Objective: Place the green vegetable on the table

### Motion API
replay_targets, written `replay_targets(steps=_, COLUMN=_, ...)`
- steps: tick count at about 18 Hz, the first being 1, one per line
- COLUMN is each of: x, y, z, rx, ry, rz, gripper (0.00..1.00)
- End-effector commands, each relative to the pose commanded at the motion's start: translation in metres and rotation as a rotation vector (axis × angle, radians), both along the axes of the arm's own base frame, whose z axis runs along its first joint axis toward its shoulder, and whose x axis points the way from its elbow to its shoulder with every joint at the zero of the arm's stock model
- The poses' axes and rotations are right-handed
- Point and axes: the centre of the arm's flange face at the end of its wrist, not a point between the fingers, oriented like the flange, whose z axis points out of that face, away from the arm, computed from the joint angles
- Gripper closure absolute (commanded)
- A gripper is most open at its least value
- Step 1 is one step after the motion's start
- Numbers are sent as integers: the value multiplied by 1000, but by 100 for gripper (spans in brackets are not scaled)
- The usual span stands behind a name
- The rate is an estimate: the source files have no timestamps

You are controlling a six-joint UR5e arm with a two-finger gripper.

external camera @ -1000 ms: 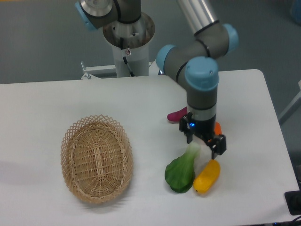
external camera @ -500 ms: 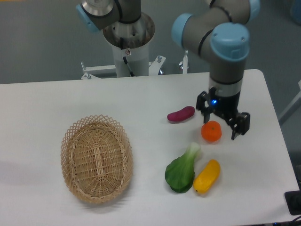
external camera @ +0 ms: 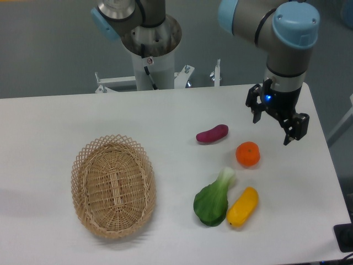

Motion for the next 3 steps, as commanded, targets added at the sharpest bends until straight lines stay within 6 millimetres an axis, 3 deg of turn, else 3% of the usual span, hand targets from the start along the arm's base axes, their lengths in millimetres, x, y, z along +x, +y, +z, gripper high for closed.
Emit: replay_targets(steps=3, x=1, y=0, z=-4, rx=-2, ry=-8, rz=1, gripper=0)
